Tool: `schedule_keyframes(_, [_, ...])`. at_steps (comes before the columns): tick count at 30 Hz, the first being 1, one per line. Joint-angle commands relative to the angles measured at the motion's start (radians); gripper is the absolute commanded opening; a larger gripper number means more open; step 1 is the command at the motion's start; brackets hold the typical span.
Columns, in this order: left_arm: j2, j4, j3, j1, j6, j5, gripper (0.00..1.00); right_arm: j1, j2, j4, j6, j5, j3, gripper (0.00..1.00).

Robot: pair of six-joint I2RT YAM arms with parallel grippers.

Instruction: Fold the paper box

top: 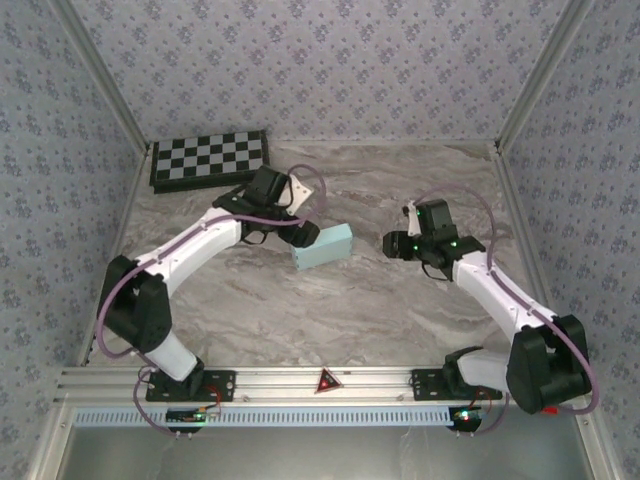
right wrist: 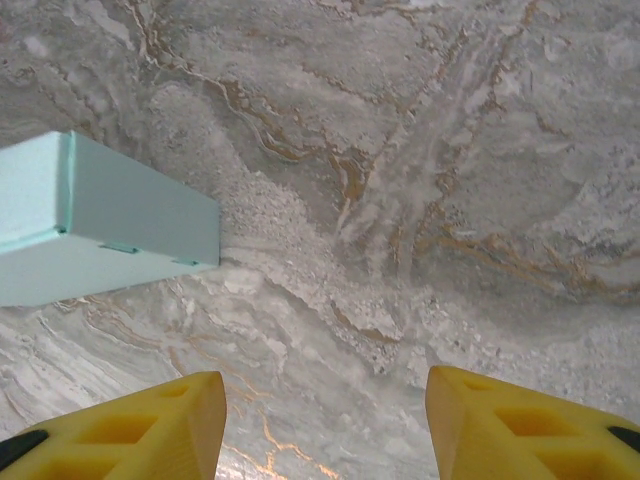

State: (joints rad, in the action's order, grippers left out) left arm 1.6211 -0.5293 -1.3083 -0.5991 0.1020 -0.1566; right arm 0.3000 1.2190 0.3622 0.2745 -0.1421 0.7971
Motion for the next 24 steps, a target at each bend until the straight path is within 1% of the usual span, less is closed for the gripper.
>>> schedule_keyframes(1, [0.046, -0.081, -0.068, -0.031, 0.175, 0.004, 0.92, -0.013, -0.037, 0.003, 0.018, 0.011, -0.023, 0.57])
schedule_keyframes(4, [0.101, -0.128, -0.118, -0.054, 0.232, 0.014, 0.92, -0.018, -0.047, 0.007, 0.021, 0.013, -0.034, 0.57])
schedule_keyframes(7, [0.150, -0.181, -0.167, -0.072, 0.262, 0.033, 0.89, -0.022, -0.055, 0.003, 0.024, 0.015, -0.039, 0.57])
schedule_keyframes(15, [0.238, -0.201, -0.214, -0.097, 0.283, 0.076, 0.82, -0.031, -0.057, 0.002, 0.022, 0.011, -0.045, 0.57])
schedule_keyframes(17, [0.253, -0.202, -0.219, -0.107, 0.287, 0.102, 0.80, -0.034, -0.056, 0.004, 0.023, 0.011, -0.047, 0.57])
schedule_keyframes(21, [0.267, -0.193, -0.216, -0.124, 0.302, 0.149, 0.75, -0.037, -0.057, 0.004, 0.022, 0.009, -0.045, 0.57])
schedule_keyframes(24, [0.270, -0.174, -0.203, -0.129, 0.312, 0.169, 0.68, -0.038, -0.056, 0.005, 0.024, 0.007, -0.046, 0.57])
